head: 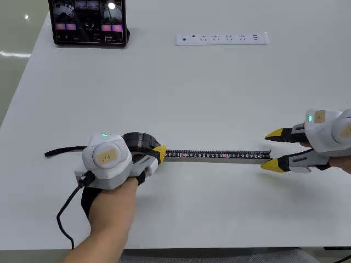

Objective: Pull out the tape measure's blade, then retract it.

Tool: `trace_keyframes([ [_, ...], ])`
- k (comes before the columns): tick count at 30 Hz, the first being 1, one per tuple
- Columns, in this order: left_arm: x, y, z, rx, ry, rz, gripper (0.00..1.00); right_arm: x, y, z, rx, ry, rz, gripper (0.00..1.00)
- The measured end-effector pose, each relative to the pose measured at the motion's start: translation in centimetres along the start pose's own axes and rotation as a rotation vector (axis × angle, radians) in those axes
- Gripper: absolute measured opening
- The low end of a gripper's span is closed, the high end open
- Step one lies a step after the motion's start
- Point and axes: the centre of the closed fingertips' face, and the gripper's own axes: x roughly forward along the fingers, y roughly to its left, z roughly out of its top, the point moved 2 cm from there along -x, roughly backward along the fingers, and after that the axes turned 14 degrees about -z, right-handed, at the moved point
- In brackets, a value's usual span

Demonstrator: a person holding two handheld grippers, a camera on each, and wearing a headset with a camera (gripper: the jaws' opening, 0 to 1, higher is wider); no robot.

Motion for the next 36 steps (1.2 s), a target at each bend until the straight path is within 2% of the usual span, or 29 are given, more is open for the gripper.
trace_keyframes([
  [8, 0.2, 0.2, 0.0, -0.008, 0.002, 0.019, 0.63, 0.0, 0.1, -0.3, -0.020, 0.009, 0.018, 0.36],
  [27, 0.1, 0.2, -0.1, -0.006, 0.002, 0.016, 0.62, -0.1, 0.4, -0.8, -0.058, 0.042, 0.065, 0.23],
  [36, 0.1, 0.2, -0.1, -0.008, 0.000, 0.017, 0.62, 0.2, 0.5, -1.4, -0.110, 0.071, 0.085, 0.16],
])
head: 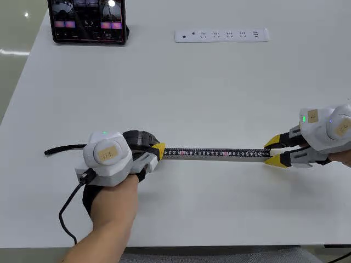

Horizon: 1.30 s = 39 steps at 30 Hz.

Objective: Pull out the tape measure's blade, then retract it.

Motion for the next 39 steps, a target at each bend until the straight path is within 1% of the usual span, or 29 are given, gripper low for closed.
trace_keyframes([
  [7, 0.06, 0.03, 0.02, -0.002, 0.002, 0.000, 0.62, 0.21, -0.21, -0.12, -0.021, 0.011, 0.006, 0.13],
  [16, 0.08, 0.07, -0.03, -0.003, 0.009, -0.004, 0.62, 0.48, -0.22, -0.18, -0.064, 0.027, 0.009, 0.12],
  [22, 0.08, 0.05, -0.01, -0.004, 0.016, -0.004, 0.61, 0.56, -0.30, -0.12, -0.084, 0.049, -0.001, 0.11],
  [25, 0.09, 0.07, -0.02, -0.003, 0.018, -0.005, 0.61, 0.55, -0.27, -0.14, -0.092, 0.057, 0.004, 0.11],
  [33, 0.17, 0.22, -0.08, -0.004, 0.043, -0.001, 0.59, 0.40, -0.27, -0.15, -0.091, 0.062, 0.005, 0.10],
  [39, 0.16, 0.22, -0.09, -0.011, 0.039, -0.006, 0.59, 0.36, -0.31, -0.16, -0.091, 0.065, 0.007, 0.10],
])
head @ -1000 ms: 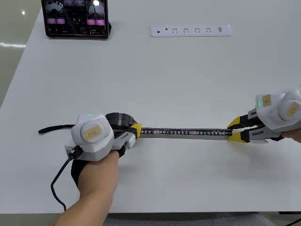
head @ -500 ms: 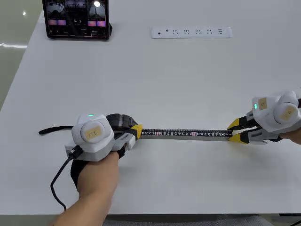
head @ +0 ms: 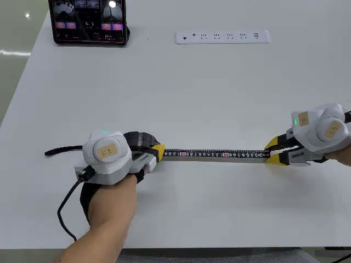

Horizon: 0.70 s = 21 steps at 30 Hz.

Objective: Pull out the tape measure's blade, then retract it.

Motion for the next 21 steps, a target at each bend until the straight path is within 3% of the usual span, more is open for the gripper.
trace_keyframes([
  [21, -0.2, 0.1, 0.0, -0.023, -0.012, -0.024, 0.59, 0.5, -0.1, 1.2, -0.008, -0.009, -0.001, 0.10],
])
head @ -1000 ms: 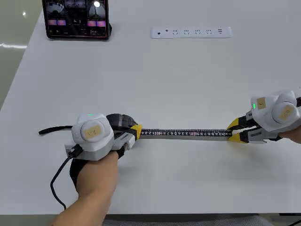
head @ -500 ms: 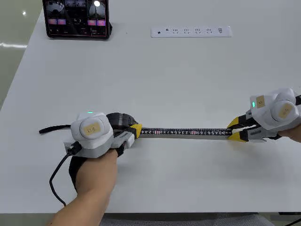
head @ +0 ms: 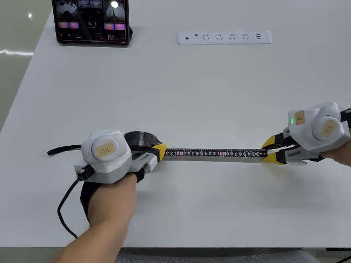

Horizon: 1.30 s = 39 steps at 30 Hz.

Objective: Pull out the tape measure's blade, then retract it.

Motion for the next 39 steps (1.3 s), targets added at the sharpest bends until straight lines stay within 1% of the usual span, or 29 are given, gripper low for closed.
trace_keyframes([
  [10, 0.0, 0.0, 0.0, -0.007, -0.001, -0.007, 0.59, 0.3, 0.0, 0.6, -0.001, -0.009, 0.004, 0.10],
  [16, 0.0, 0.0, 0.1, -0.013, -0.008, -0.013, 0.59, 0.6, 0.1, 1.2, -0.002, -0.017, 0.010, 0.10],
  [39, -0.1, 0.1, 0.1, -0.024, -0.015, -0.023, 0.59, 2.0, 0.2, 4.1, -0.004, -0.061, 0.027, 0.10],
])
